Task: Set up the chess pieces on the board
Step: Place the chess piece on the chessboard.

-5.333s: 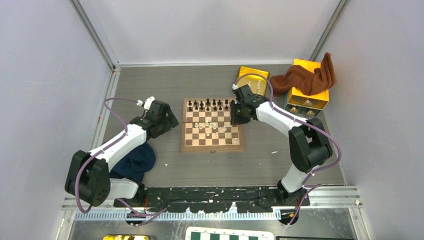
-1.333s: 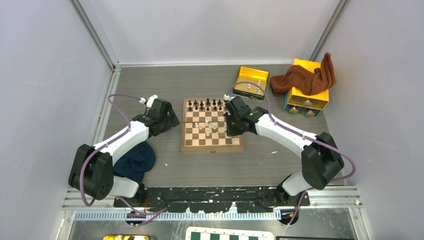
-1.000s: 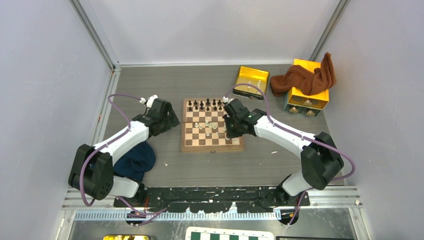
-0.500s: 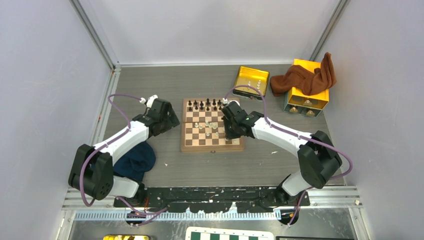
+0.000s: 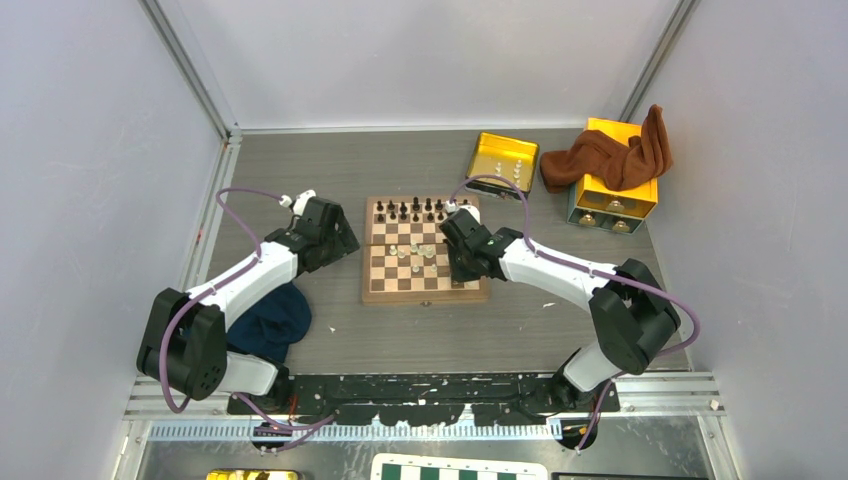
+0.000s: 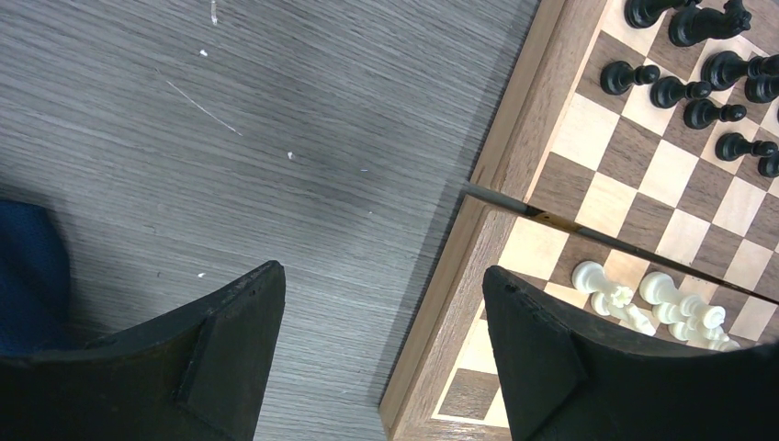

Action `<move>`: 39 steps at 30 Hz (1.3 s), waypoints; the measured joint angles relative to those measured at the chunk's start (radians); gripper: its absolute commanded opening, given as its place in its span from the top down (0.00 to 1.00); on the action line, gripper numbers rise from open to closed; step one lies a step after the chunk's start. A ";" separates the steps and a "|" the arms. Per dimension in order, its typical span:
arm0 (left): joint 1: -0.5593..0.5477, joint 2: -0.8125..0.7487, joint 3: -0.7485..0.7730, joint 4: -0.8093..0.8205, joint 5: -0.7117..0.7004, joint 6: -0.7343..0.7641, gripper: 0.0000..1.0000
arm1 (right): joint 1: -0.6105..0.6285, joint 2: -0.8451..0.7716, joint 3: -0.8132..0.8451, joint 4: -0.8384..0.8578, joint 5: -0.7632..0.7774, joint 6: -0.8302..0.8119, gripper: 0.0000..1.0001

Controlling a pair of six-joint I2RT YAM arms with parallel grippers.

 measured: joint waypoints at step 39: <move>0.000 0.000 0.000 0.000 0.015 0.003 0.20 | 0.005 -0.003 -0.014 0.008 0.022 0.026 0.98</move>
